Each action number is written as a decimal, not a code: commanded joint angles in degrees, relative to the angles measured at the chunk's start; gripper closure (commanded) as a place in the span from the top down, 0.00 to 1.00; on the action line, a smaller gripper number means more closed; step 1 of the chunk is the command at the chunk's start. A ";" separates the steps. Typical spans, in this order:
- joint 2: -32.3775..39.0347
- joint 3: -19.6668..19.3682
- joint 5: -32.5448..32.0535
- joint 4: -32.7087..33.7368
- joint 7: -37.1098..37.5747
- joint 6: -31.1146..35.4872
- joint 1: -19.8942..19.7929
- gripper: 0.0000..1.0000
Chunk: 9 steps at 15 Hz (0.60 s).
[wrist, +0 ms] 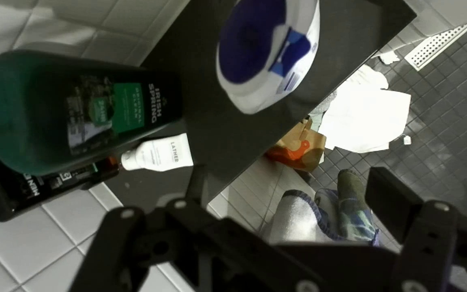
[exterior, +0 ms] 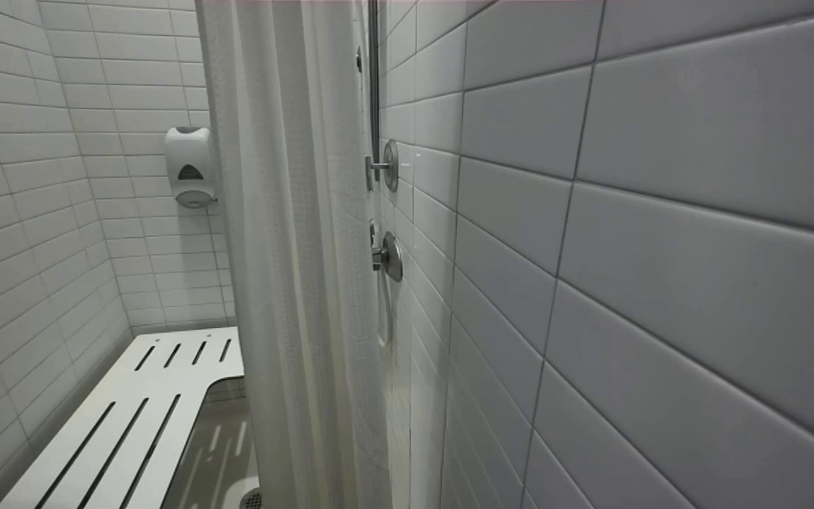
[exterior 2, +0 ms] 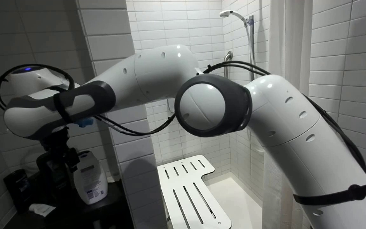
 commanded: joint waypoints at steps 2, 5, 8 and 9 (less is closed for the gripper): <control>-0.71 1.06 -0.16 0.70 -2.38 0.14 1.63 1.00; -2.60 2.85 1.69 -3.94 -1.27 3.72 1.35 1.00; -5.18 4.11 1.17 -9.85 -0.15 8.28 1.42 1.00; -6.30 4.43 0.86 -12.60 0.15 9.05 1.53 1.00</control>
